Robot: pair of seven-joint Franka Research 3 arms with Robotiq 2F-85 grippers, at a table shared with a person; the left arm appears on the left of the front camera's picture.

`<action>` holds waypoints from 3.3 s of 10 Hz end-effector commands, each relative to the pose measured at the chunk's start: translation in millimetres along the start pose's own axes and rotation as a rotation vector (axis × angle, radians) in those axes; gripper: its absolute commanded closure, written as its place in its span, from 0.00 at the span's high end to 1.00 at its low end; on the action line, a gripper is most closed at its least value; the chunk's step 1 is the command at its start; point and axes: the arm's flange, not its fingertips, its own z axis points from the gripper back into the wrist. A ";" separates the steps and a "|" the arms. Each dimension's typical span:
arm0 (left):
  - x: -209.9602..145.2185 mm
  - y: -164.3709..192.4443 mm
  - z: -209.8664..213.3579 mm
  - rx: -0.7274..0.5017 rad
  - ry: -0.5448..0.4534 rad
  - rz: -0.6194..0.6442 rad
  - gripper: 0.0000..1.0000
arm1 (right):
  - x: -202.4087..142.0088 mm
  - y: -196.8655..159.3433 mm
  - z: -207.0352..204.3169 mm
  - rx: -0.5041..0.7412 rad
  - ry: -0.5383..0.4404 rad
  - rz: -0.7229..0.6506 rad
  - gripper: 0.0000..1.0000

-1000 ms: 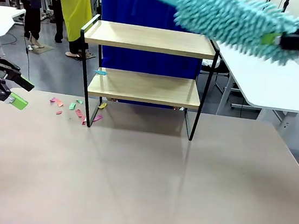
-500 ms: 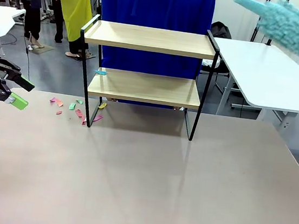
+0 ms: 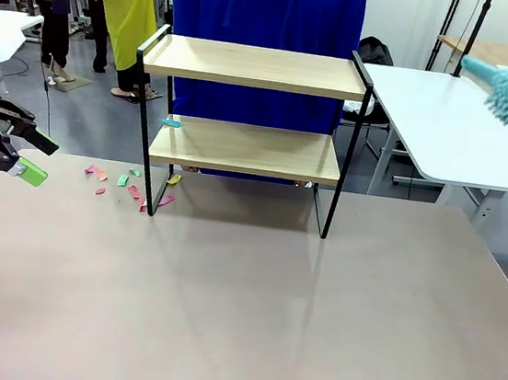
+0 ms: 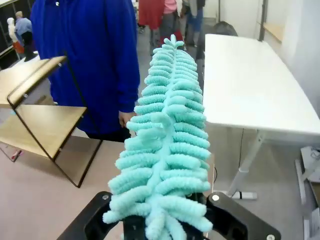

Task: Clean the shelf.
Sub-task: Hand the Duster back to the human.

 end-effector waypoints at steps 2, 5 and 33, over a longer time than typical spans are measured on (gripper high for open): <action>1.1 0.9 -0.7 -0.008 -0.029 -0.006 1.00 | -51.6 12.0 -8.5 0.018 0.026 -0.029 0.17; 1.1 0.9 -0.7 -0.008 -0.029 -0.006 1.00 | -76.0 15.9 -12.9 0.076 0.027 -0.023 0.17; 1.1 0.9 -0.7 -0.008 -0.029 -0.006 1.00 | -11.2 -17.0 -18.9 0.240 0.100 -0.231 0.98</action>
